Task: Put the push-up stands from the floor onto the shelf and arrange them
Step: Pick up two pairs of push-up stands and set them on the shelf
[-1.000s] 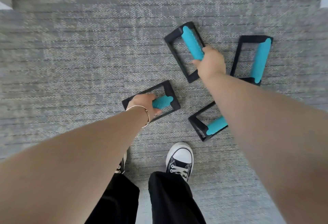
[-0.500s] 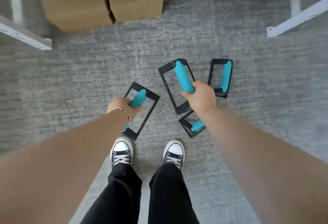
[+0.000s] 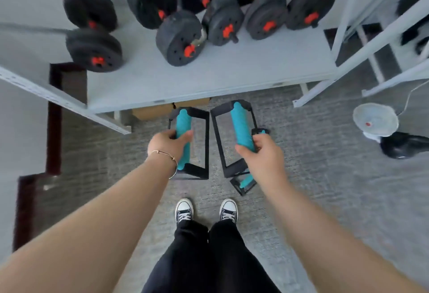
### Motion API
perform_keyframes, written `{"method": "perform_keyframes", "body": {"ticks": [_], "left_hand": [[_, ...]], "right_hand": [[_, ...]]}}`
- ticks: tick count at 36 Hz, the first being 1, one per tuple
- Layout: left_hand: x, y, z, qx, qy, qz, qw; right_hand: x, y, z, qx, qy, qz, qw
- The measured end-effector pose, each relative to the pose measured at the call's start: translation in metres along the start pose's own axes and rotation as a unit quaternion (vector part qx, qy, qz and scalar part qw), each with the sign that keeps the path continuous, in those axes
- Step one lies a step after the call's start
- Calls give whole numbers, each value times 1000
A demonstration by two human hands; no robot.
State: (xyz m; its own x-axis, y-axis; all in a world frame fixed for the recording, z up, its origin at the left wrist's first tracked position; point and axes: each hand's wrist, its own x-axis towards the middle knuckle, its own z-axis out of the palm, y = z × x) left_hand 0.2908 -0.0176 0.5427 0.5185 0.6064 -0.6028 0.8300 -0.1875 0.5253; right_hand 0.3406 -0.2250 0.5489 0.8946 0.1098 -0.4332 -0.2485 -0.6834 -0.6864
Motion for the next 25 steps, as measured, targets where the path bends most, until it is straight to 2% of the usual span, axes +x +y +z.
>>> {"method": "perform_keyframes", "body": {"ticks": [14, 25], "left_hand": [[-124, 151, -140, -149, 121, 113, 975], [-141, 246, -215, -217, 184, 173, 943]], "right_hand": [[-36, -197, -144, 80, 60, -162, 982], [-21, -307, -210, 91, 96, -262, 956]]}}
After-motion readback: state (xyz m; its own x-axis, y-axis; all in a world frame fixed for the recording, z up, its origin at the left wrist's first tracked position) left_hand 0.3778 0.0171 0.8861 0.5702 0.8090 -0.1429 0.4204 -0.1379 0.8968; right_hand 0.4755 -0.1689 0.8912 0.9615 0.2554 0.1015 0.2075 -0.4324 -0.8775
